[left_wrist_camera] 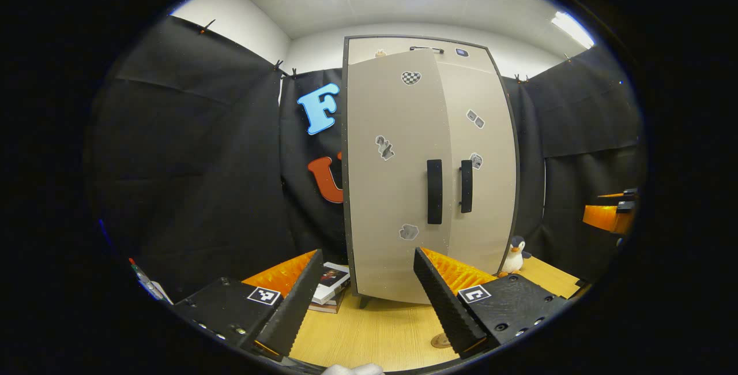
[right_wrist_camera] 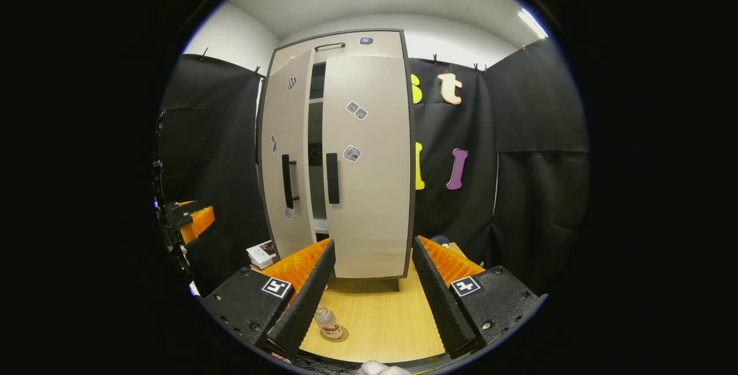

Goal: Grasp the bottle in the cabinet with the left hand and place it on the coaster, then close the right door with the right hand and the left door with the left hand.

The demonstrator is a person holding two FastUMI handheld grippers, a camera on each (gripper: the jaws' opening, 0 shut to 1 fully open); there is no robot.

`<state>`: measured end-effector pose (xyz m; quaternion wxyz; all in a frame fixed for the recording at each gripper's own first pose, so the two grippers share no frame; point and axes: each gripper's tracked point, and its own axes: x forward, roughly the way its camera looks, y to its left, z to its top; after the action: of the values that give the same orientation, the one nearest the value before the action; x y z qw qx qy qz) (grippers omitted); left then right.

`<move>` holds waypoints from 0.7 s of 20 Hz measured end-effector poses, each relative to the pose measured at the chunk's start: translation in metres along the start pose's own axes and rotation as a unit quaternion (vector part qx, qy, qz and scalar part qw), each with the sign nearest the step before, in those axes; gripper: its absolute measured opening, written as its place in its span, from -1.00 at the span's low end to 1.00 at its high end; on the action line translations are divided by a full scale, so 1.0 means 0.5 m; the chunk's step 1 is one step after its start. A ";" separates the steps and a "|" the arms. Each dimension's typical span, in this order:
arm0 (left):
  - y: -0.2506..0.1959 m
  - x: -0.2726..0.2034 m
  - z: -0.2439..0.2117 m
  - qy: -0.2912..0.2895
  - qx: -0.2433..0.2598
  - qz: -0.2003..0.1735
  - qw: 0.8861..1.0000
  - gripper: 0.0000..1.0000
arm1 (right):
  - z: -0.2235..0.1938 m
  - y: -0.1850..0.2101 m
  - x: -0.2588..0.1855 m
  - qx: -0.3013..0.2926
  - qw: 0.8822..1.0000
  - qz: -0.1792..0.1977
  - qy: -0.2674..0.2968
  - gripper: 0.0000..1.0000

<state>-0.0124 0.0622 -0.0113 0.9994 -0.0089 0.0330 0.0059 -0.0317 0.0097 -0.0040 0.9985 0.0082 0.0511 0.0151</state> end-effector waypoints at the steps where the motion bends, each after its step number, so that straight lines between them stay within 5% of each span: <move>1: -0.003 0.002 -0.001 0.001 0.001 -0.002 1.000 0.92 | 0.001 0.001 0.002 0.001 1.000 0.001 0.000 0.65; 14: -0.019 0.035 -0.009 0.006 0.001 -0.010 1.000 0.92 | 0.002 -0.011 0.026 -0.004 1.000 -0.006 -0.002 0.65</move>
<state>0.0049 0.0527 -0.0169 0.9992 -0.0079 0.0386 -0.0043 -0.0184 0.0048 -0.0045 0.9987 0.0040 0.0495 0.0090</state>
